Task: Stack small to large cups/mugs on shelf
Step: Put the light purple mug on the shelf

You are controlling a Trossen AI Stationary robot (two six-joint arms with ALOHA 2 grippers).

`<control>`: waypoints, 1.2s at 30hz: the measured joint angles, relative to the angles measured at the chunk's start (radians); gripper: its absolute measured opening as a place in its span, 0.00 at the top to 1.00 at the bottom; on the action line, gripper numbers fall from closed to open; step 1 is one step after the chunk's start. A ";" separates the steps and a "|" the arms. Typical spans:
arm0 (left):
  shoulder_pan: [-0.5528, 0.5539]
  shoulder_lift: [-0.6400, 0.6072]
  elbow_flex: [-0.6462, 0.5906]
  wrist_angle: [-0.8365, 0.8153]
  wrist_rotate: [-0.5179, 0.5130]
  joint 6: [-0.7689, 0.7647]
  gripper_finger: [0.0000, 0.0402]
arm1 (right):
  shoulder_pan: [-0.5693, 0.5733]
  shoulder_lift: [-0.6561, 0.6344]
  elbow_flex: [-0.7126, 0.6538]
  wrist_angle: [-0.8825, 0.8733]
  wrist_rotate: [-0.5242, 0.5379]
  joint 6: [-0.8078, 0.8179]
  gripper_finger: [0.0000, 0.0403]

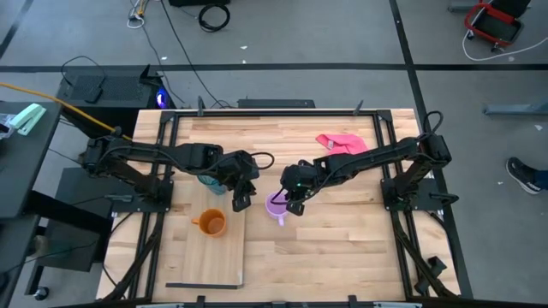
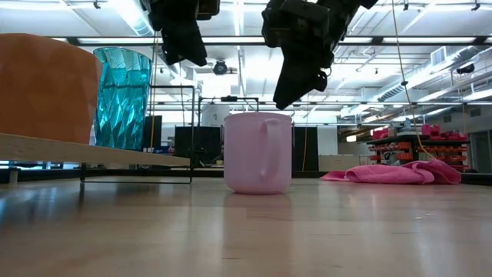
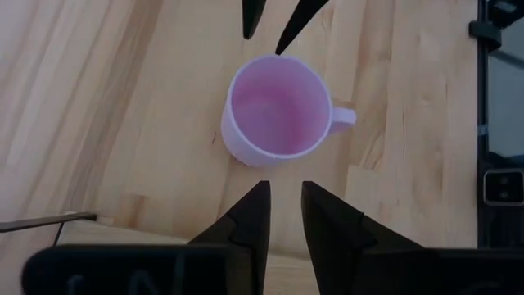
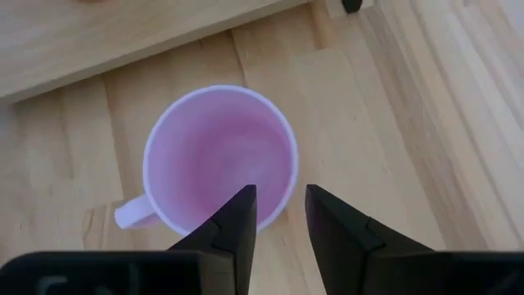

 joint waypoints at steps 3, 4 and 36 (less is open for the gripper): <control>0.001 0.000 0.000 -0.028 -0.001 0.018 0.80 | 0.005 0.000 -0.020 0.008 -0.002 0.013 0.72; 0.001 0.000 0.000 -0.033 -0.005 0.017 0.80 | 0.007 0.000 -0.027 0.015 -0.001 0.014 0.72; 0.017 0.000 0.000 -0.075 -0.094 0.031 0.81 | 0.004 0.000 -0.092 0.124 0.030 0.012 0.72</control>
